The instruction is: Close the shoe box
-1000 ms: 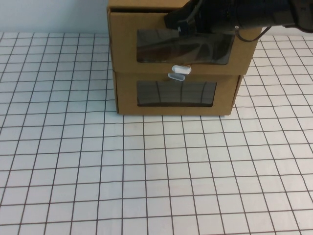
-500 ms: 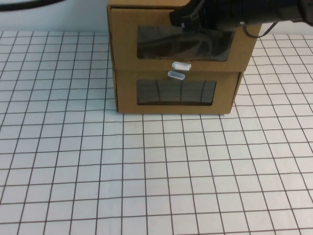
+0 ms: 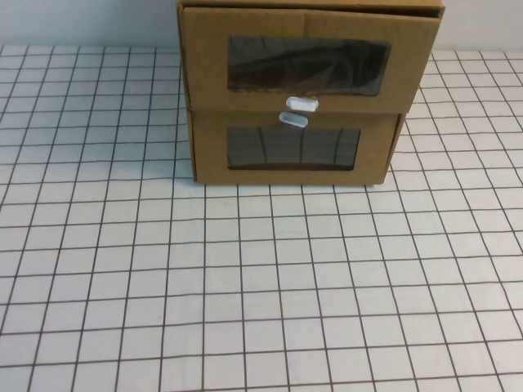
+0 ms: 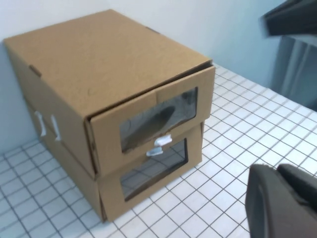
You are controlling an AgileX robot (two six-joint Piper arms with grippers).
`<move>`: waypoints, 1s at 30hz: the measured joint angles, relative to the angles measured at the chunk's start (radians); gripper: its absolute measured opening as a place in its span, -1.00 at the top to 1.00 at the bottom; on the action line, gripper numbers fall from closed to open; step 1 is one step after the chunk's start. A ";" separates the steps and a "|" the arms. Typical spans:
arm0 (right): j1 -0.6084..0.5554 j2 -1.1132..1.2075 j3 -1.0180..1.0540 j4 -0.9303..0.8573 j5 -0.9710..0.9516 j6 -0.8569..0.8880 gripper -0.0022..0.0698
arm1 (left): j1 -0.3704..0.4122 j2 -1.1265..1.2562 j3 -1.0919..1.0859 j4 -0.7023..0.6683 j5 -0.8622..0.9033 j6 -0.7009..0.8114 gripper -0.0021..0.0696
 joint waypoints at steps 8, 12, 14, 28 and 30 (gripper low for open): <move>0.000 -0.522 0.512 -0.081 -0.188 0.166 0.98 | 0.000 -0.428 0.531 0.043 -0.253 -0.155 0.96; 0.000 -0.798 0.804 -0.153 -0.262 0.298 0.98 | 0.000 -0.584 0.754 0.101 -0.393 -0.260 0.96; 0.000 -0.926 0.924 -0.220 -0.290 0.386 0.98 | 0.000 -0.640 0.848 0.130 -0.476 -0.295 0.96; -0.002 -1.187 1.288 -0.606 -0.303 0.748 0.98 | 0.000 -0.655 1.163 0.148 -0.830 -0.325 0.96; -0.002 -1.187 1.297 -0.606 -0.290 0.750 0.98 | 0.000 -0.655 1.165 0.148 -0.824 -0.325 0.96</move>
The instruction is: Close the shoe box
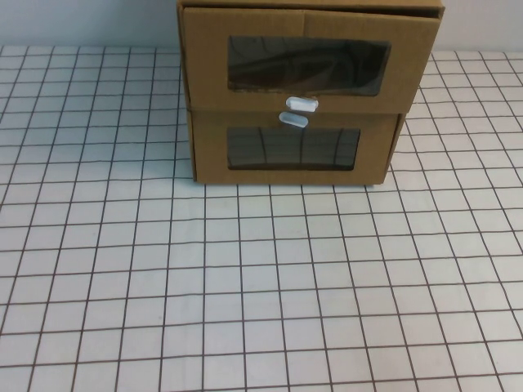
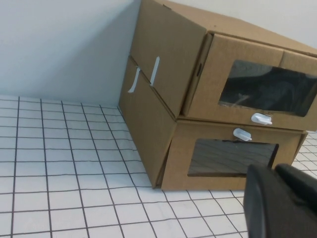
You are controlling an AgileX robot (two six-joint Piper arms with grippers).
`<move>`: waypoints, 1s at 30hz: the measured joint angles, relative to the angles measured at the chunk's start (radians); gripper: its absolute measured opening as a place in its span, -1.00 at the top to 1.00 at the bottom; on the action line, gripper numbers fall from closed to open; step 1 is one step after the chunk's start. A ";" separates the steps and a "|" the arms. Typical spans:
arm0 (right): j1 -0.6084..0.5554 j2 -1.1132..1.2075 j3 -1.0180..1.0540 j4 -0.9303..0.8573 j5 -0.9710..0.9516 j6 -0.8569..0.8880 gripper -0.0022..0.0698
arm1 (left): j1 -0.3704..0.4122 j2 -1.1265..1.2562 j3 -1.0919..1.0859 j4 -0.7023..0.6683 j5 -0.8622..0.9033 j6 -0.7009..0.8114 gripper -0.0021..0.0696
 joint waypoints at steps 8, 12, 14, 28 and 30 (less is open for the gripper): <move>0.000 0.000 0.002 0.000 0.060 0.000 0.98 | 0.000 0.000 0.001 0.000 0.015 0.000 0.96; 0.000 0.000 0.002 0.000 0.064 0.000 0.98 | 0.000 0.000 0.001 0.000 0.015 0.000 0.96; 0.000 0.000 0.002 0.000 0.068 0.000 0.98 | 0.000 0.000 0.007 0.000 0.012 0.000 0.96; 0.000 0.000 0.004 0.000 0.069 0.000 0.98 | 0.050 -0.120 0.305 0.186 -0.045 0.000 0.96; 0.000 0.000 0.014 0.000 0.069 0.002 0.98 | 0.085 -0.146 0.339 0.194 -0.034 0.000 0.96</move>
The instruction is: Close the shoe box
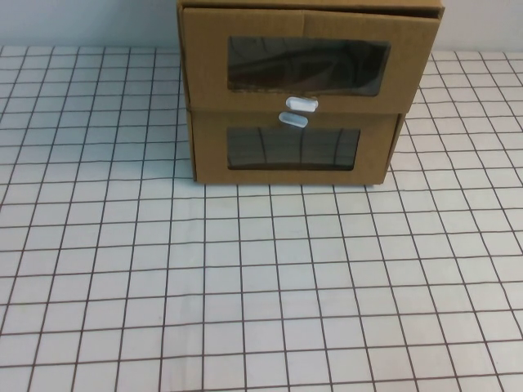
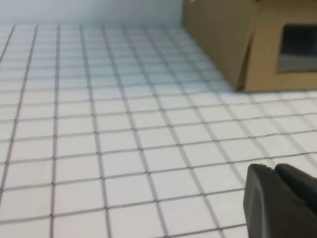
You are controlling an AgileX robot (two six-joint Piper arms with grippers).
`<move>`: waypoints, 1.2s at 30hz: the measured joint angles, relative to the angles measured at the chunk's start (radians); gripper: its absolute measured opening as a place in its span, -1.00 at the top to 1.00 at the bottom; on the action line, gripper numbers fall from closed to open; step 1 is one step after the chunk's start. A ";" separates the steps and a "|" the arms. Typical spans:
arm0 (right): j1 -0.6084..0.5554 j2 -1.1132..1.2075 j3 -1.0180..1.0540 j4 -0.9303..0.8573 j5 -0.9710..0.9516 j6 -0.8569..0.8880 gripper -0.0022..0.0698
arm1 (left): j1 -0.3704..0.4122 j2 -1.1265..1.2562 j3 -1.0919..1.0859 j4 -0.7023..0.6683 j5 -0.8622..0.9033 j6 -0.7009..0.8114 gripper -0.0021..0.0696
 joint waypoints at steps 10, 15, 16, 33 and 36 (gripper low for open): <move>0.000 0.000 0.184 -0.002 -0.178 0.000 0.98 | 0.185 -0.036 0.014 0.002 0.025 0.000 0.96; 0.000 0.000 0.281 -0.002 -0.225 0.000 0.98 | 0.191 -0.036 0.014 0.010 0.036 0.000 0.96; 0.000 0.000 0.287 -0.002 -0.225 0.000 0.98 | 0.191 -0.036 0.014 0.010 0.042 0.000 0.96; -0.010 -0.009 0.286 0.006 -0.237 0.000 0.98 | 0.193 -0.036 0.014 0.014 0.108 0.000 0.96; -0.061 -0.054 0.286 0.008 -0.231 0.000 0.98 | 0.193 -0.036 0.014 0.014 0.108 0.000 0.96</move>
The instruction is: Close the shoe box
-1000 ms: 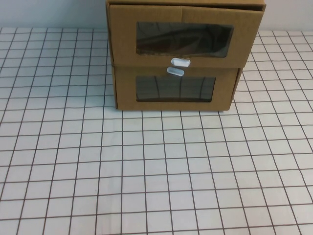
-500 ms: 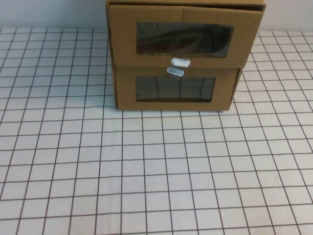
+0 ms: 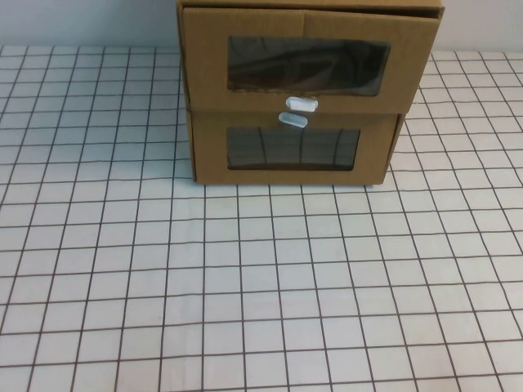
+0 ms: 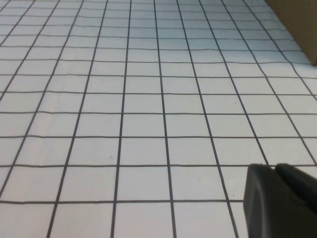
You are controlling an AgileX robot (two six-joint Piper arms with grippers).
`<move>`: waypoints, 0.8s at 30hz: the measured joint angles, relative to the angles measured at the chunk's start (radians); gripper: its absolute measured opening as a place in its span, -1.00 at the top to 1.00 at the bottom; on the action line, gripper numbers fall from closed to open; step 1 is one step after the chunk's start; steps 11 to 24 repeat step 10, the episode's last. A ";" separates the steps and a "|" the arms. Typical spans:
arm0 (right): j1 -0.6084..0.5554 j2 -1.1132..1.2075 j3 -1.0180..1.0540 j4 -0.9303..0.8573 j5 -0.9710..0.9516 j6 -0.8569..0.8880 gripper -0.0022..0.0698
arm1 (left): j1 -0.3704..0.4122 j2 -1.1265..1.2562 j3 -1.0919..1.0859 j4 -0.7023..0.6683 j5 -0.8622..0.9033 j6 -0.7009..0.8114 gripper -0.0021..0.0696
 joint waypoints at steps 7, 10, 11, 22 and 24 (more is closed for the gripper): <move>-0.159 -0.028 0.000 0.001 0.000 0.000 0.98 | 0.000 0.000 0.000 0.000 0.003 0.000 0.96; -0.181 -0.028 0.000 0.001 0.000 0.000 0.98 | 0.000 0.000 0.000 0.000 0.003 0.000 0.96; -0.181 -0.028 0.000 0.001 0.000 0.000 0.98 | 0.000 0.000 0.000 0.000 0.003 0.000 0.96; -0.181 -0.028 0.000 0.001 0.000 0.000 0.98 | 0.000 0.000 0.000 0.000 0.003 0.000 0.96; -0.181 -0.028 0.000 0.001 0.000 0.000 0.98 | 0.000 0.000 0.000 0.000 0.003 0.000 0.96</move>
